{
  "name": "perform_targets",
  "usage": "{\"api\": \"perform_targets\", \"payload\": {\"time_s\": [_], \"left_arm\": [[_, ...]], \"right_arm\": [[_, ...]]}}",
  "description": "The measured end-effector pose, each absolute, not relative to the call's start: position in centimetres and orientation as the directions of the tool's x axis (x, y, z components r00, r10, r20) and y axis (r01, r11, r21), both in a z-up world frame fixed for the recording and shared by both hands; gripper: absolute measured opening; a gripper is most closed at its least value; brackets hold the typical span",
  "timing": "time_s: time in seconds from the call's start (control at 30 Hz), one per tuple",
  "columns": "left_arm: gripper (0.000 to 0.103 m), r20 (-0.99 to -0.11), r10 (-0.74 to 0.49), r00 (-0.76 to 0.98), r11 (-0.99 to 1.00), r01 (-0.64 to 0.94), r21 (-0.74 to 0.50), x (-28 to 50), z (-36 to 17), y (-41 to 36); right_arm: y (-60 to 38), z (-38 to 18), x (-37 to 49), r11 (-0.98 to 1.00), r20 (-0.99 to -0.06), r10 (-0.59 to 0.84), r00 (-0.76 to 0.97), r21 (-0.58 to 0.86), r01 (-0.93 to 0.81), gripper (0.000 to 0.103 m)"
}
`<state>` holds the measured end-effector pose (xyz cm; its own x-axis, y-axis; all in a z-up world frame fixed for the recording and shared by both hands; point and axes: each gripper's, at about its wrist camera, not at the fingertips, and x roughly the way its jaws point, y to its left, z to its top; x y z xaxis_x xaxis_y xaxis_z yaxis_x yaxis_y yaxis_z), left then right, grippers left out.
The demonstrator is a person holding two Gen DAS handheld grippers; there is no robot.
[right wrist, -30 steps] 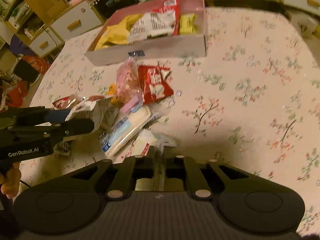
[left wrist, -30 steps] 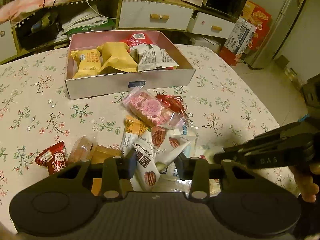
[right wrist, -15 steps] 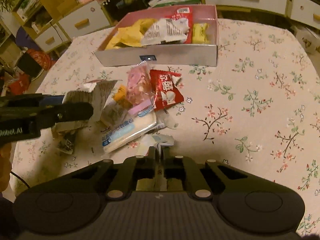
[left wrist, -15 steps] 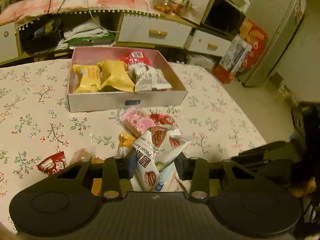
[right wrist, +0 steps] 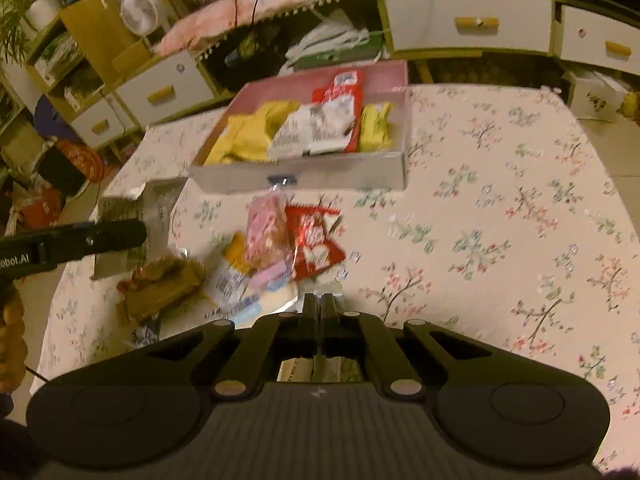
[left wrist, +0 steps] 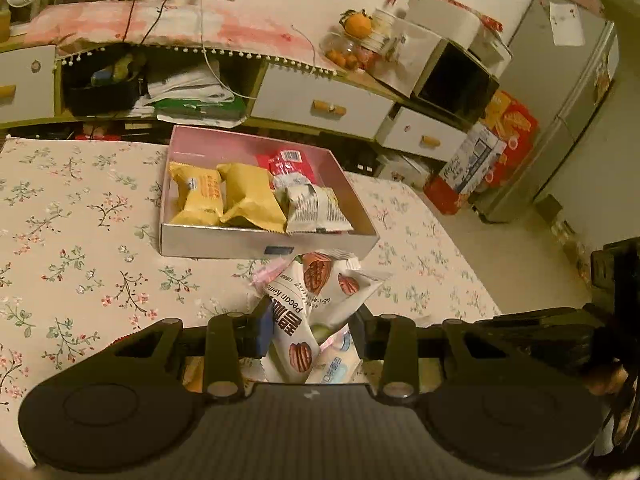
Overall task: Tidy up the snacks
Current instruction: 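Grasp a white pecan snack bag with the left gripper while the right grasps a white pack, then drop the white bags into the pink box with both grippers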
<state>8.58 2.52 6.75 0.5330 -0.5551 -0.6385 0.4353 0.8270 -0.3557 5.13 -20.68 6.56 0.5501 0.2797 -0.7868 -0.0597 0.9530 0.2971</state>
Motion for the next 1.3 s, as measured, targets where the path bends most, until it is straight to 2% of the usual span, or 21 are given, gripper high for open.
{"api": "perform_targets", "payload": {"time_s": [0.17,0.37,0.43,0.5,0.63,0.67,0.73,0.8,0.93,1.3], "left_arm": [[0.044,-0.629,-0.559,0.540,0.826,0.429,-0.365,8.8,6.9,2.5],[0.044,-0.630,-0.556,0.543,0.828,0.432,-0.359,8.9,6.9,2.1],[0.044,-0.633,-0.555,0.540,0.828,0.433,-0.357,9.0,6.8,1.9],[0.044,-0.634,-0.554,0.539,0.828,0.434,-0.355,9.0,6.7,1.8],[0.044,-0.629,-0.556,0.543,0.827,0.433,-0.358,9.0,6.8,1.8],[0.044,-0.628,-0.556,0.544,0.827,0.433,-0.358,9.0,6.9,1.8],[0.044,-0.627,-0.554,0.548,0.829,0.429,-0.358,9.0,6.9,1.9],[0.044,-0.625,-0.552,0.552,0.832,0.422,-0.361,9.0,6.9,2.2],[0.044,-0.611,-0.553,0.566,0.832,0.406,-0.378,9.2,7.3,2.9],[0.044,-0.556,-0.538,0.634,0.840,0.341,-0.422,11.8,9.0,4.7]], "right_arm": [[-22.0,7.9,5.2,0.949,-0.758,0.277,0.590,0.313,-0.044,0.000],[-22.5,6.9,5.8,0.957,-0.777,0.244,0.580,0.290,-0.014,0.001],[-22.5,5.3,6.6,0.954,-0.817,0.245,0.522,0.300,0.022,0.017],[-22.4,3.6,7.3,0.953,-0.848,0.215,0.484,0.291,0.087,0.056],[-21.0,2.7,8.1,0.964,-0.845,0.167,0.508,0.248,0.095,0.075],[-20.5,2.4,8.3,0.968,-0.842,0.160,0.516,0.236,0.085,0.076],[-19.6,1.5,8.8,0.980,-0.851,0.132,0.508,0.188,0.059,0.068],[-18.7,1.0,8.7,0.991,-0.850,0.101,0.517,0.131,0.022,0.042],[-19.6,2.8,8.2,0.986,-0.846,0.126,0.518,0.163,0.027,0.042],[-22.1,7.0,9.2,0.977,-0.761,0.137,0.634,0.211,0.042,0.042]]}}
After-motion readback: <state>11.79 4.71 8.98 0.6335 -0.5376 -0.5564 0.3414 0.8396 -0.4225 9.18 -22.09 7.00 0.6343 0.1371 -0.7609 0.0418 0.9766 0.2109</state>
